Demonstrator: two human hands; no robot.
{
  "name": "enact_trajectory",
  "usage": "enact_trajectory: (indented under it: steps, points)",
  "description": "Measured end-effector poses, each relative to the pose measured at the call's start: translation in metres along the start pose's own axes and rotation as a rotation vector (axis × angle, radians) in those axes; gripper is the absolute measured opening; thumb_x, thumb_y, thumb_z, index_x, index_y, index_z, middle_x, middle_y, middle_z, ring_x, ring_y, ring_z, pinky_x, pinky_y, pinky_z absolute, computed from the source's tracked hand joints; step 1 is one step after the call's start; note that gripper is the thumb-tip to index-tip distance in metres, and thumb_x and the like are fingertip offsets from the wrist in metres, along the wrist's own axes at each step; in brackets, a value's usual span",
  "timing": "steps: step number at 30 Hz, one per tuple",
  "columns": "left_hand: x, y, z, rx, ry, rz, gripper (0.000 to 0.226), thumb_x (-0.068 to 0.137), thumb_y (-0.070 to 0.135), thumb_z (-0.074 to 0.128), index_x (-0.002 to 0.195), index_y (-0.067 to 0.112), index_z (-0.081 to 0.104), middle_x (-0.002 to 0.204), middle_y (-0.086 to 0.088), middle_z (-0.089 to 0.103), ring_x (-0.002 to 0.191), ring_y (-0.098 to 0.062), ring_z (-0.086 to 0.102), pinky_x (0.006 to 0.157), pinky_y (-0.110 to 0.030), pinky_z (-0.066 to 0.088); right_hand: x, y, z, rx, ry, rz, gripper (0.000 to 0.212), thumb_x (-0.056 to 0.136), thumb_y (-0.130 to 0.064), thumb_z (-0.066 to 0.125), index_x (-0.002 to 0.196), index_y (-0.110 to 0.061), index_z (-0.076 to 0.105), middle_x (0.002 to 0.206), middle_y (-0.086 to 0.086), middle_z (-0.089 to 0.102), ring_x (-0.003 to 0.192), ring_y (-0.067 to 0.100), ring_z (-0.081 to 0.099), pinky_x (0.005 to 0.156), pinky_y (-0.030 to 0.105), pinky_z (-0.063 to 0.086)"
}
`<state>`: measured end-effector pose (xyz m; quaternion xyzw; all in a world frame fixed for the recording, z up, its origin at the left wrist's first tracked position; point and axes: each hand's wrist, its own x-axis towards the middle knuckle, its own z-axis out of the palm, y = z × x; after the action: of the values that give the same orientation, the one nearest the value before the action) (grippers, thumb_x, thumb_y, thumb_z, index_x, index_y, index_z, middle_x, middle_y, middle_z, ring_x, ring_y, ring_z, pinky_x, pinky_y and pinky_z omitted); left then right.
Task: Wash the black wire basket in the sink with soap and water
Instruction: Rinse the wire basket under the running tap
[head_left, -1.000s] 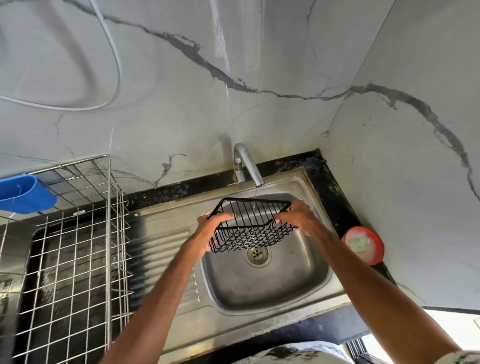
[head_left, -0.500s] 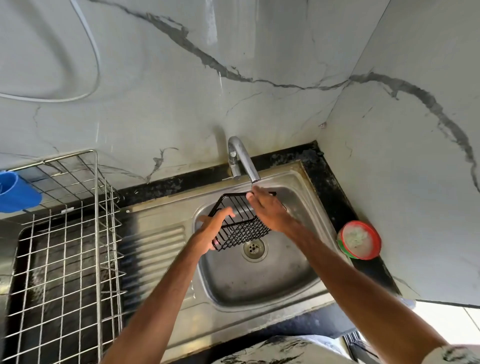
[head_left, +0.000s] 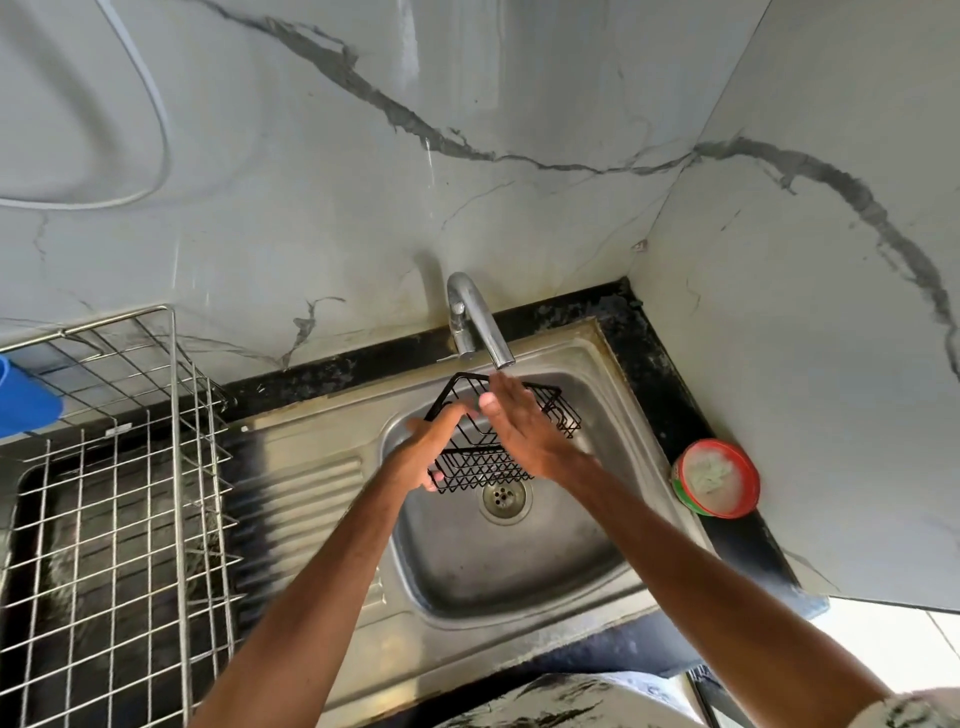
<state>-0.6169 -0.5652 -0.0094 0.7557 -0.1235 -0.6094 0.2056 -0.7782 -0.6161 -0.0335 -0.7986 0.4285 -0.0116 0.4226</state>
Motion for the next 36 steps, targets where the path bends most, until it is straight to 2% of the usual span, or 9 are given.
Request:
enact_trajectory:
  steps: [2,6,10,12,17,23,29,33,36]
  points:
    - [0.010,-0.004,0.001,-0.015,0.034,-0.010,0.098,0.083,0.083,0.058,0.153,0.017,0.038,0.157,-0.019,0.040,0.111,-0.045,0.058,0.094,-0.061,0.050,-0.002,-0.015,0.011,-0.017,0.022,-0.170,0.065,0.106,-0.053,0.009,0.159,-0.022,-0.013,0.167,-0.003,-0.018,0.154,0.012,-0.017,0.124,0.036,-0.010]
    - [0.009,-0.002,-0.001,-0.073,0.038,-0.013,0.111,0.076,0.083,0.065,0.159,0.018,0.030,0.157,-0.020,0.040,0.124,-0.049,0.055,0.100,-0.065,0.048,0.001,-0.009,0.013,-0.030,0.096,-0.206,0.061,0.107,-0.054,0.010,0.160,-0.026,0.000,0.168,-0.010,-0.007,0.153,0.000,-0.011,0.127,0.032,-0.005]
    - [-0.003,0.002,-0.003,-0.025,0.027,-0.016,0.077,0.075,0.069,0.074,0.131,0.021,0.053,0.146,-0.015,0.045,0.120,-0.041,0.049,0.104,-0.063,0.047,0.012,0.009,0.000,0.061,0.043,0.064,0.067,0.104,-0.060,0.009,0.161,-0.028,-0.001,0.169,-0.005,-0.004,0.155,0.012,-0.004,0.127,0.049,0.006]
    - [-0.003,0.003,-0.002,-0.002,0.039,-0.028,0.088,0.073,0.073,0.074,0.140,0.020,0.051,0.151,-0.015,0.044,0.125,-0.042,0.049,0.104,-0.064,0.046,0.012,0.006,0.000,0.056,-0.003,0.125,0.071,0.102,-0.062,0.004,0.161,-0.023,-0.006,0.168,-0.001,-0.011,0.154,0.018,-0.010,0.126,0.053,0.001]
    - [0.006,0.002,-0.008,-0.026,0.050,0.009,0.091,0.086,0.076,0.062,0.150,0.013,0.045,0.147,-0.021,0.050,0.111,-0.048,0.058,0.097,-0.066,0.049,-0.001,-0.033,0.016,0.004,0.078,-0.108,0.086,0.091,-0.076,-0.005,0.159,-0.023,-0.015,0.166,-0.005,-0.021,0.152,0.009,-0.020,0.124,0.038,-0.011]
    - [-0.005,0.006,-0.008,0.005,0.048,0.012,0.094,0.082,0.074,0.068,0.147,0.011,0.046,0.142,-0.020,0.052,0.113,-0.046,0.062,0.093,-0.060,0.054,0.003,-0.017,0.007,0.028,0.122,-0.166,0.072,0.102,-0.062,0.007,0.161,-0.022,-0.006,0.169,-0.005,-0.009,0.155,0.007,-0.007,0.128,0.045,0.008]
    - [-0.008,0.009,-0.004,0.029,0.034,0.001,0.070,0.060,0.070,0.079,0.106,0.021,0.059,0.117,-0.010,0.060,0.094,-0.028,0.058,0.075,-0.041,0.052,0.005,0.014,-0.014,0.191,0.007,0.119,0.064,0.105,-0.056,0.011,0.161,-0.028,-0.004,0.169,-0.003,-0.008,0.155,0.018,-0.005,0.127,0.049,0.004]
    - [0.007,0.022,-0.001,0.088,0.106,0.005,0.134,0.031,0.089,0.078,0.137,0.012,0.051,0.125,-0.014,0.061,0.102,-0.032,0.061,0.076,-0.045,0.057,0.007,0.015,-0.011,0.206,-0.003,0.102,0.068,0.101,-0.065,0.012,0.160,-0.032,-0.002,0.169,-0.003,-0.009,0.155,0.015,-0.008,0.127,0.044,0.000]
    - [0.021,0.033,0.001,0.110,0.121,-0.011,0.167,0.011,0.099,0.070,0.151,0.015,0.034,0.136,-0.018,0.056,0.110,-0.037,0.061,0.069,-0.043,0.056,0.007,0.003,-0.012,0.263,0.070,-0.001,0.072,0.097,-0.075,0.016,0.158,-0.036,0.016,0.168,0.002,0.014,0.156,0.018,0.009,0.127,0.048,0.009]
